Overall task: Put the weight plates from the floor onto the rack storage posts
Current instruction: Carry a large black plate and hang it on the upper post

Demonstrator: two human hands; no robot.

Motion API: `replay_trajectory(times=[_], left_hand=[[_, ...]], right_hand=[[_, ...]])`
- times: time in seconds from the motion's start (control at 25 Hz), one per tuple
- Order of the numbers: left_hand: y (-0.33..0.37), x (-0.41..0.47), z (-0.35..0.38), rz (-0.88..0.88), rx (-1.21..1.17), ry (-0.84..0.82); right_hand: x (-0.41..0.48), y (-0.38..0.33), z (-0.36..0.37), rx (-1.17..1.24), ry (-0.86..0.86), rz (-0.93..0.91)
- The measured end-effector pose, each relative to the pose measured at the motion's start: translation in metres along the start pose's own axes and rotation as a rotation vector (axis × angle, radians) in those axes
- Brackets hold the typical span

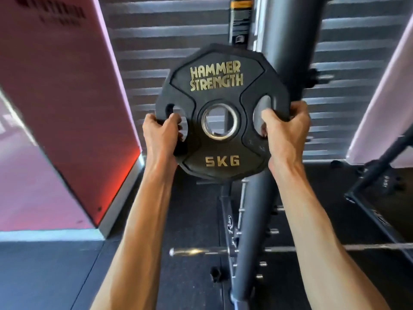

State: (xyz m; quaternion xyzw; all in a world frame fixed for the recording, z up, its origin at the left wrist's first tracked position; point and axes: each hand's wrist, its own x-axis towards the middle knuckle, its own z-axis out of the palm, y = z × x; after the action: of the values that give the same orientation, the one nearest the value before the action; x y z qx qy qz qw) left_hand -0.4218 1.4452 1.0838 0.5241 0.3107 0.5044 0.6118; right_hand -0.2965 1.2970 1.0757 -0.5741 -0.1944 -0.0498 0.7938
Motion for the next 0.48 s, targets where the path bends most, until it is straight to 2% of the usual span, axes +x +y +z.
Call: replay_trajectory(times=[0.24, 0.48], left_hand=[[0.013, 0.129, -0.127, 0.071, 0.093, 0.101], [0.007, 0.236, -0.19, 0.107, 0.039, 0.114]], right_hand=[[-0.031, 0.034, 0.175, 0.032, -0.077, 0.006], [-0.024, 0.069, 0.301, 0.018, -0.107, -0.033]])
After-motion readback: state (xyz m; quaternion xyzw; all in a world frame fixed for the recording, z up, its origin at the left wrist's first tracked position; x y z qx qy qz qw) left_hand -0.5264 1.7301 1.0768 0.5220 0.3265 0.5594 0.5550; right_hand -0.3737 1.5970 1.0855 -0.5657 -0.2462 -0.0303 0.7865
